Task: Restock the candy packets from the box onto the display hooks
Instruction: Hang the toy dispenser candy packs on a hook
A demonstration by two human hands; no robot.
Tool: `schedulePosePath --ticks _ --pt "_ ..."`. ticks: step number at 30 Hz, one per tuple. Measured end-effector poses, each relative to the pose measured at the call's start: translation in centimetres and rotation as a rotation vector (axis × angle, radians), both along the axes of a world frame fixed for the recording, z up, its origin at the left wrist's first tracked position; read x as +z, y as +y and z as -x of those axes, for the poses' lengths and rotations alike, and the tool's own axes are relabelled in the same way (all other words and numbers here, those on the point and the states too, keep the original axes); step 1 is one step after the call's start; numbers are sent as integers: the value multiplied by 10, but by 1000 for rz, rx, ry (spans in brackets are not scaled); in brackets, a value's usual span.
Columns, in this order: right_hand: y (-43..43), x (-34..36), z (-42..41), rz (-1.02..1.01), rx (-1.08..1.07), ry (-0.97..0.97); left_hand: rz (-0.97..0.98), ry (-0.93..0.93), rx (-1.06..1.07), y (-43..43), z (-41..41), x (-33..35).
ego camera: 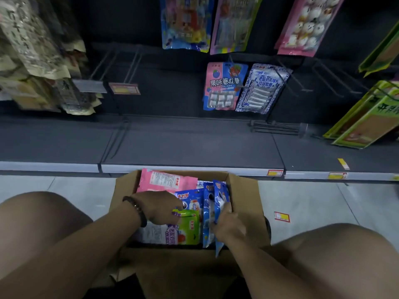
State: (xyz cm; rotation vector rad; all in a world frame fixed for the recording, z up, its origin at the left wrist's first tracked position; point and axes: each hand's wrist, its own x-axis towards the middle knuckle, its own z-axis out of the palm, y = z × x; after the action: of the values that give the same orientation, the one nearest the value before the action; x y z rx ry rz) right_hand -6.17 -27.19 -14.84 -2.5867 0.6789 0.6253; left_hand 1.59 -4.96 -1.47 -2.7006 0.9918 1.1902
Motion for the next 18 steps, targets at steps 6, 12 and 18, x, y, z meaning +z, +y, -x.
schedulePosePath --ticks 6,12,18 --pt "-7 17 -8 35 -53 -77 77 2 20 2 -1 9" --pt "-38 60 -25 -213 -148 -333 243 -85 111 9 -13 11" --pt "-38 124 -24 -778 -236 -548 703 -77 568 1 -19 20"
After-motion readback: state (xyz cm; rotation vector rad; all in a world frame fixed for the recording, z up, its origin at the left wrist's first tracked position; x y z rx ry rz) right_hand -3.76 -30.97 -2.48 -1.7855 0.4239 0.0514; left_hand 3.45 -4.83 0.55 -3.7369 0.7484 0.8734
